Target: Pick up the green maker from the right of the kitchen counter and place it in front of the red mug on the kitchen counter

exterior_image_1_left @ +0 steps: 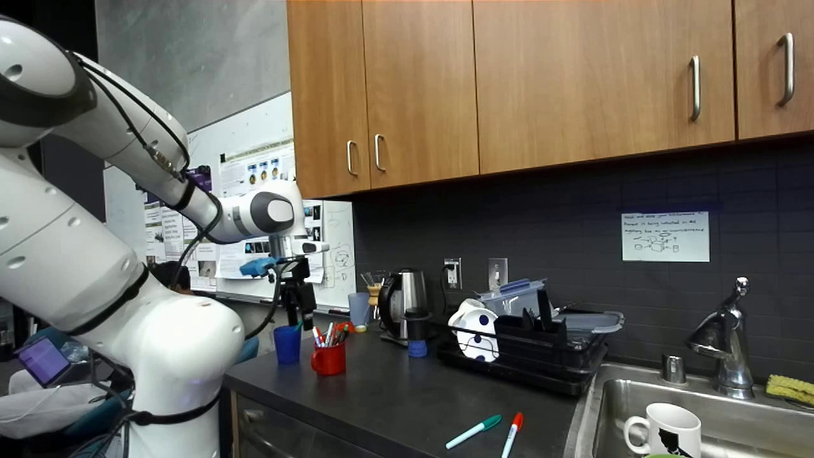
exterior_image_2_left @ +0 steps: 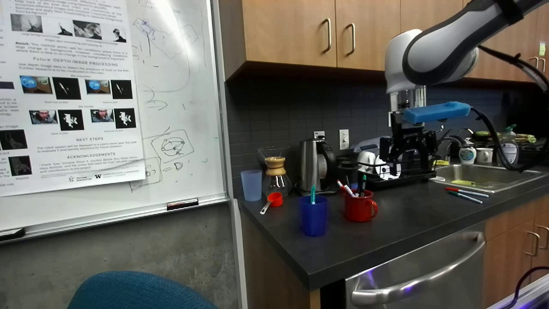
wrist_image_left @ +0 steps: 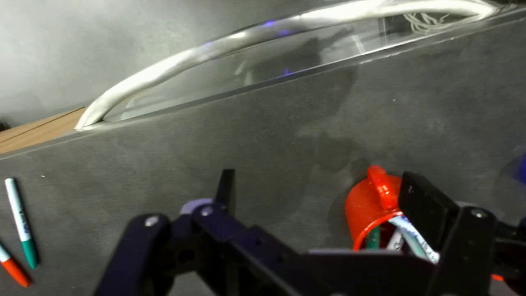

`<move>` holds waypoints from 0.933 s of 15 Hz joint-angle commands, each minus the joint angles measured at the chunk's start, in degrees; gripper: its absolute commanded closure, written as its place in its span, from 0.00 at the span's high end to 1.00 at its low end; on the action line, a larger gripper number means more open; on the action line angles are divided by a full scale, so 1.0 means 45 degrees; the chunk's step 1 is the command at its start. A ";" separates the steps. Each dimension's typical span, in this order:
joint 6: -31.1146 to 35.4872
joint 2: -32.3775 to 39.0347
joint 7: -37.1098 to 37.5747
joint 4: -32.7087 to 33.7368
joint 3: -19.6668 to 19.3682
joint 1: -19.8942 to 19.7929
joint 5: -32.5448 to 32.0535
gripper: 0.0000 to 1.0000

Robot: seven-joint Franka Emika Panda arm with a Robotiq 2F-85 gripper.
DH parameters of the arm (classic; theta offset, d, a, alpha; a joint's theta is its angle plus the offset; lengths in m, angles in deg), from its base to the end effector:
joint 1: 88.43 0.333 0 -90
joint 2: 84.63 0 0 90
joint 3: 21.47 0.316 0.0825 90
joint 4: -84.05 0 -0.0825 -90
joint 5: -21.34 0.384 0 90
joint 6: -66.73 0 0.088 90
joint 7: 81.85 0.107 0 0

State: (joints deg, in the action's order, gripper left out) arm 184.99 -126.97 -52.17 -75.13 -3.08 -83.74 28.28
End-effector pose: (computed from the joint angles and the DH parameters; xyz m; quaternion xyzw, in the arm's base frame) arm 0.2972 0.1231 0.4065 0.9906 -0.1257 0.0241 0.0480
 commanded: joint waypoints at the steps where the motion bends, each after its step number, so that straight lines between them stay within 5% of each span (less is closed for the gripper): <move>1: 0.0418 0.0237 -0.0196 0.0017 -0.0915 -0.1161 -0.0778 1.00; 12: 0.3548 0.2692 -0.0819 0.0169 -0.3429 -0.4521 -0.2695 1.00; 14: 0.3122 0.2225 -0.0585 -0.0042 -0.3343 -0.4208 -0.2386 1.00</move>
State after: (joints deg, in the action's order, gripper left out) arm 199.20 -116.93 -54.95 -75.40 -17.81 -102.97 17.76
